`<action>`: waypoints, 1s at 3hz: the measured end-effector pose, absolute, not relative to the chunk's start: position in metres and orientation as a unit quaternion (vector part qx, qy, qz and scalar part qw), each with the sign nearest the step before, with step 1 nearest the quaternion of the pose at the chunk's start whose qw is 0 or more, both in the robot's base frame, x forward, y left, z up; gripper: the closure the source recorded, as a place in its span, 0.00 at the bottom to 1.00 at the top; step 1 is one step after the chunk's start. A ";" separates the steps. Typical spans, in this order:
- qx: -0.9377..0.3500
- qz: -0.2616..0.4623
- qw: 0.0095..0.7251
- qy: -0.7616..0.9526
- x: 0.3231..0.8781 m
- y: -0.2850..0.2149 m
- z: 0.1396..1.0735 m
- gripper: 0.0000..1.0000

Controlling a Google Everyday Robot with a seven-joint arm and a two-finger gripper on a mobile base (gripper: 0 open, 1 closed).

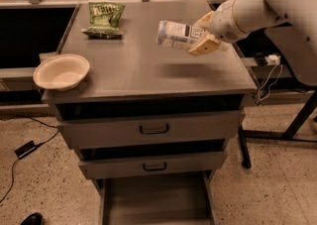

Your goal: Pick blue plastic bottle from bottom drawer and place on counter

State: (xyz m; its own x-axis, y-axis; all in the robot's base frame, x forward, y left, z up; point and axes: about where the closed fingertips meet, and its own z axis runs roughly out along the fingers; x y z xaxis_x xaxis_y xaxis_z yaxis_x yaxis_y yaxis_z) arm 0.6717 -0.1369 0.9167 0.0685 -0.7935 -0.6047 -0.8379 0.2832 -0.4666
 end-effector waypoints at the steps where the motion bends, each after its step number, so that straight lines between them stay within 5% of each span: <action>1: -0.530 0.022 0.427 0.733 0.724 -0.137 0.913 0.83; 3: -0.506 0.095 0.309 0.800 0.765 -0.105 0.848 0.36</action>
Offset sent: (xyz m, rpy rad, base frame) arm 0.1099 0.0386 -0.0610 -0.0498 0.4064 -0.3219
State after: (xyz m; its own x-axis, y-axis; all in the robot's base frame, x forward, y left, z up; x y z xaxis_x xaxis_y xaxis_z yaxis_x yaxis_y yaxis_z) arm 0.7653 -0.1049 0.8476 -0.2966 -0.7501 -0.5911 -0.8680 0.4698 -0.1607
